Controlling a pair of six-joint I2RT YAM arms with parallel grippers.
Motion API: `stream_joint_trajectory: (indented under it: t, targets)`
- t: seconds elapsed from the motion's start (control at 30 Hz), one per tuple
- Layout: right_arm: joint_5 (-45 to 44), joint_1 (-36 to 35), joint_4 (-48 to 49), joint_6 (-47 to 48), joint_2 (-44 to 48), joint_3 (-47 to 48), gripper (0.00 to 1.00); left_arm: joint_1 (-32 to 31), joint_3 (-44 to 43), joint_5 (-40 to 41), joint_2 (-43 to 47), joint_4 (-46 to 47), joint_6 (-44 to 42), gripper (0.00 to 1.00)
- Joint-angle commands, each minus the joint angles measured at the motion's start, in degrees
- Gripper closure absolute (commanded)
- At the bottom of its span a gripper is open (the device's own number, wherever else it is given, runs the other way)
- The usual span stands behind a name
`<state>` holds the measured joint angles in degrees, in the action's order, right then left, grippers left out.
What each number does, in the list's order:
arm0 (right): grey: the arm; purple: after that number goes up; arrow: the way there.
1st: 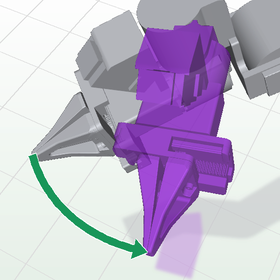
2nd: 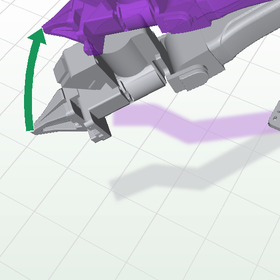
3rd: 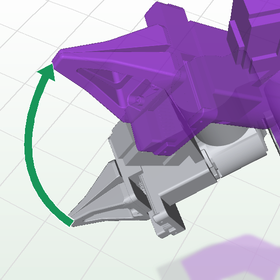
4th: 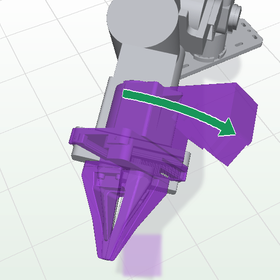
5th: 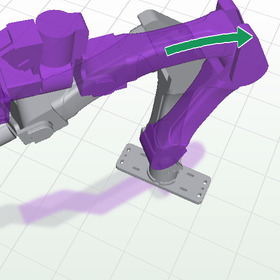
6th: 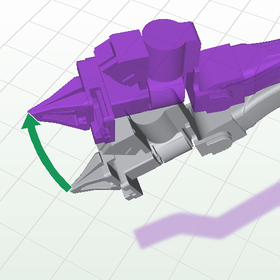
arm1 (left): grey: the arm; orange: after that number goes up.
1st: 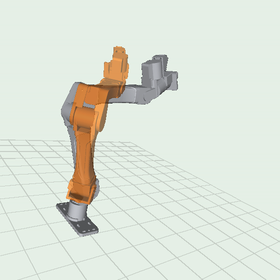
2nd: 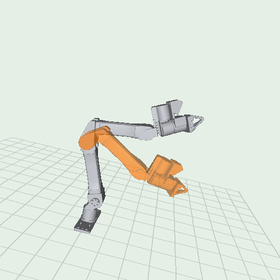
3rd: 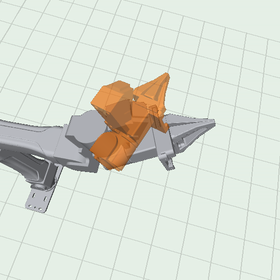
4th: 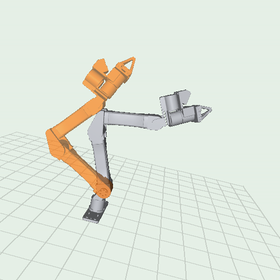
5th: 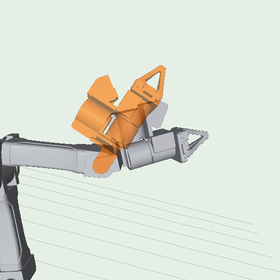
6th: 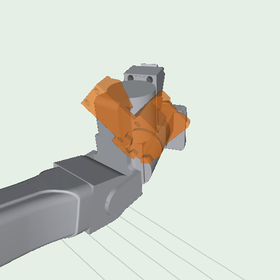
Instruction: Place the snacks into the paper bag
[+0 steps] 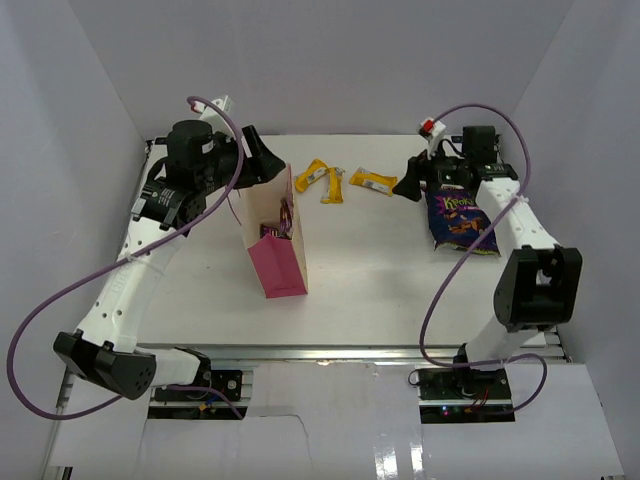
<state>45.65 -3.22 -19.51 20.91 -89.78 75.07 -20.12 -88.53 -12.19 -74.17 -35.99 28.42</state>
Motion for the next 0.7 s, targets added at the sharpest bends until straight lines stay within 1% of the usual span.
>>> stream_joint_trajectory:
  t: [0.0, 0.03, 0.07, 0.1, 0.13, 0.17, 0.2, 0.23, 0.3, 0.33, 0.37, 0.4, 0.43, 0.5, 0.53, 0.6, 0.67]
  targets:
    - [-7.9, -3.3, -3.1, -1.3, -9.8, 13.0, 0.26, -0.5, -2.6, 3.4, -0.4, -0.7, -1.4, 0.26]
    - [-13.3, -4.3, -6.4, -0.3, -12.6, 16.6, 0.25, -0.7, -3.3, 3.4, -0.7, -0.7, -1.5, 0.24]
    - [-15.7, -6.3, -8.6, 1.7, -15.8, 20.5, 0.24, -0.8, -4.9, 3.4, -1.0, -0.8, -1.7, 0.23]
    - [-19.5, -7.2, -10.9, 4.6, -22.3, 28.9, 0.22, -0.8, -5.7, 3.5, -1.5, -0.9, -2.0, 0.22]
    - [-20.9, -8.0, -15.3, 11.1, -25.6, 33.3, 0.2, -0.8, -6.6, 3.7, -1.6, -1.1, -2.1, 0.21]
    - [-21.0, -8.9, -18.4, 15.9, -32.7, 38.2, 0.19, -0.8, -8.0, 3.9, -1.5, -1.1, -2.5, 0.21]
    - [-20.1, -9.1, -22.0, 20.5, -36.4, 43.4, 0.17, -0.8, -8.5, 3.7, -0.7, -1.1, -4.3, 0.2]
    - [-20.4, -9.2, -26.2, 26.3, -42.6, 52.4, 0.17, -0.8, -8.7, 4.3, 0.0, -1.1, -5.0, 0.19]
    - [-21.5, -9.3, -28.6, 32.0, -47.1, 58.5, 0.16, -0.8, -7.7, 6.9, 3.3, -1.1, -6.6, 0.15]
    - [-22.4, -9.5, -28.6, 34.0, -48.5, 60.0, 0.16, -0.8, -6.8, 8.1, 4.8, -1.1, -7.1, 0.15]
    - [-23.3, -9.7, -27.3, 35.2, -49.3, 59.4, 0.16, -0.8, -5.3, 9.6, 6.4, -1.2, -7.0, 0.14]
    - [-24.0, -9.8, -26.1, 36.7, -50.0, 58.4, 0.15, -0.8, -1.9, 11.2, 8.1, -1.1, -6.7, 0.14]
    - [-24.3, -10.0, -24.6, 36.6, -50.0, 57.0, 0.15, -0.8, 0.3, 15.5, 11.8, -1.1, -6.0, 0.11]
    - [-24.6, -10.0, -20.3, 33.3, -50.1, 54.1, 0.16, -0.8, 4.1, 17.8, 15.0, -1.6, -5.4, 0.1]
    - [-24.7, -10.0, -19.2, 31.8, -50.2, 53.7, 0.16, -0.7, 7.4, 19.6, 17.5, -2.0, -4.4, 0.09]
    - [-25.3, -10.0, -16.5, 28.2, -50.9, 53.3, 0.16, -0.7, 10.1, 21.0, 19.4, -3.5, -3.4, 0.09]
    - [-25.5, -10.0, -15.7, 27.1, -51.8, 53.3, 0.17, -0.7, 13.6, 22.2, 21.5, -3.9, -2.4, 0.09]
